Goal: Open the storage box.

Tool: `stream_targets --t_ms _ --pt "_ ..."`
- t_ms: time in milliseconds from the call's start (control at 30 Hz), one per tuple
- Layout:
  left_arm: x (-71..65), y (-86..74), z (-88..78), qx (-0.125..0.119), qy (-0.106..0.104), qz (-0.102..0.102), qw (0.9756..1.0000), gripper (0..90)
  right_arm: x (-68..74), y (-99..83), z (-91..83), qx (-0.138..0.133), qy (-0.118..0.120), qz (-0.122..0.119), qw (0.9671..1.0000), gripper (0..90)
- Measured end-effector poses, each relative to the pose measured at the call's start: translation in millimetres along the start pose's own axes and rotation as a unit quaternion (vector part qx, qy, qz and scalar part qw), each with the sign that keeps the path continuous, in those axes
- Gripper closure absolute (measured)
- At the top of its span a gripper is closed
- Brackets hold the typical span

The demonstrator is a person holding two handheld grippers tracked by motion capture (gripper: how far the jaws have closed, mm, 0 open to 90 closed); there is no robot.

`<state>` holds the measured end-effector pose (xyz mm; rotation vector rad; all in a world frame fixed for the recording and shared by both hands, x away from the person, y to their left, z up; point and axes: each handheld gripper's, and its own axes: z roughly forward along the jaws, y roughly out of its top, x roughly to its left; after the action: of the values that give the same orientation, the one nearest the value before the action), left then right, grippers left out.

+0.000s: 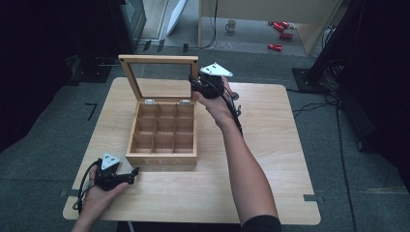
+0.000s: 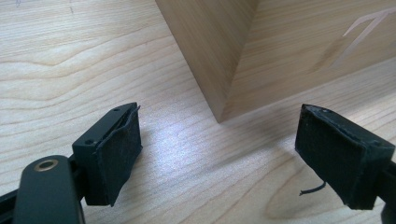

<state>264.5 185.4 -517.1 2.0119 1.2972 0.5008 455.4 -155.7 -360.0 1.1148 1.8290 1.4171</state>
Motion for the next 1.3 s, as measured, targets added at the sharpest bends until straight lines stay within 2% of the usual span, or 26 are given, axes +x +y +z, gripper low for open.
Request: stream_targets --t_ms 367,500,667,1067,1200,1300 --pt "0.4 0.1 -0.2 0.001 -0.001 0.001 1.0000 15.1 -4.7 -1.7 7.1 -0.013 -0.003 0.018 0.9998 66.2" --pt "0.3 0.1 -0.2 0.001 0.000 0.001 1.0000 15.2 -8.7 -2.7 8.8 -0.013 0.009 0.039 0.9991 65.2" --pt "0.0 0.1 0.1 0.000 0.000 0.001 1.0000 15.2 -12.6 -5.1 12.0 -0.012 0.019 0.050 0.9985 64.7" --pt "0.1 0.0 0.0 0.000 0.000 0.000 1.0000 15.2 -13.1 -7.0 22.3 -0.012 -0.001 0.055 0.9984 66.0" --pt "0.3 0.0 -0.3 0.001 0.000 0.002 1.0000 15.2 -13.0 -4.2 28.0 -0.006 -0.016 0.050 0.9986 66.7" --pt "-0.5 -0.1 0.0 0.000 0.001 0.002 1.0000 15.2 -14.2 -2.1 33.9 -0.001 -0.025 0.059 0.9979 66.9"
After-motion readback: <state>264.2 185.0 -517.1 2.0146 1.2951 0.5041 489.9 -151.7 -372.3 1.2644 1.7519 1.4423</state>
